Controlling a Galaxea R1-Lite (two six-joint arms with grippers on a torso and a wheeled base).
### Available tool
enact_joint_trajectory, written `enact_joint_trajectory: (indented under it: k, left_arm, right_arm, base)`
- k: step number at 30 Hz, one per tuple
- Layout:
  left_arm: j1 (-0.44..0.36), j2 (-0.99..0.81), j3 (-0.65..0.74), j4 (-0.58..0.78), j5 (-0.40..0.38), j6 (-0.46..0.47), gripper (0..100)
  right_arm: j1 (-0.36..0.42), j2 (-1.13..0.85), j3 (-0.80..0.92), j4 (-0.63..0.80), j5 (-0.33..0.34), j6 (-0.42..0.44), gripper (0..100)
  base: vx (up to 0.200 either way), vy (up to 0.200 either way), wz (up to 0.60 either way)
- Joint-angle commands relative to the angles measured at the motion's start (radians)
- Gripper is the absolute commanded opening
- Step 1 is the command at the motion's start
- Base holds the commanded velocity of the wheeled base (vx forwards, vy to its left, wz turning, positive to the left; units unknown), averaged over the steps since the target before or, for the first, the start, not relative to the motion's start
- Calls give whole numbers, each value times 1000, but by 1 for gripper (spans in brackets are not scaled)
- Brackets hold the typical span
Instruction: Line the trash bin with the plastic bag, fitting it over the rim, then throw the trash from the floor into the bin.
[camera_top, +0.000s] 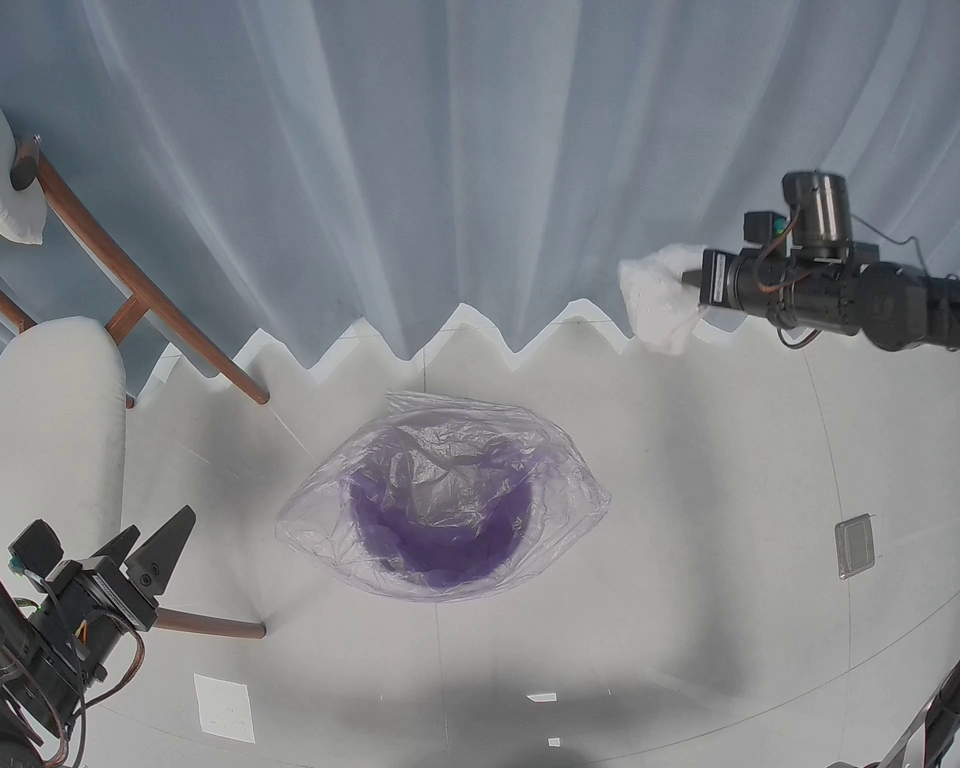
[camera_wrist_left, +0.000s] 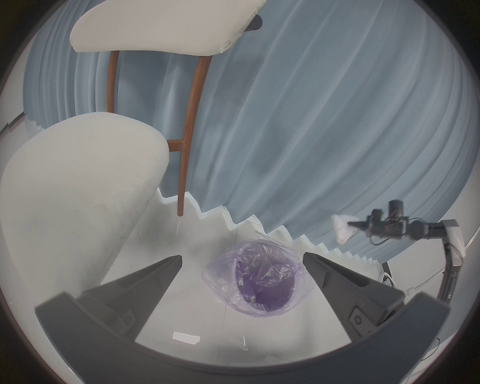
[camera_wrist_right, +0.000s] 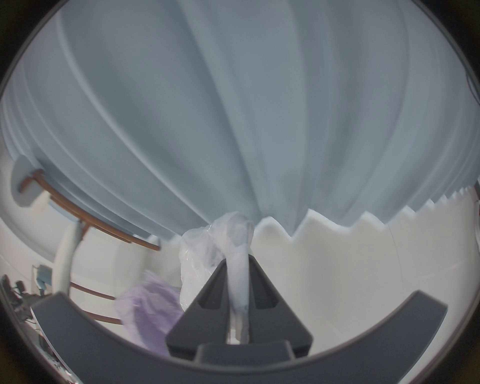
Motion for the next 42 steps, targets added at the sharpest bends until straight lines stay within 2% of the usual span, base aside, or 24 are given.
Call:
enact_joint_trajectory:
  k: [1,5,10,15,42]
  left_arm:
    - [9,-25,18,21,3,-1,100]
    - [32,-31,18,25,3,1,100]
    - [35,-29,18,28,3,1,100]
    - [51,-31,18,28,3,1,100]
    - [87,-31,18,56,0,39,100]
  right_arm:
    - [231,-162,68,71,15,44,0]
    - [330,-138,135,69,15,71,0]
    - [389,-40,150,31,13,74,0]
    - [415,51,141,-44,15,76,0]
    - [439,275,149,-49,18,70,0]
  base:
    - [0,0,0]
    - [0,0,0]
    - [0,0,0]
    - [0,0,0]
    - [0,0,0]
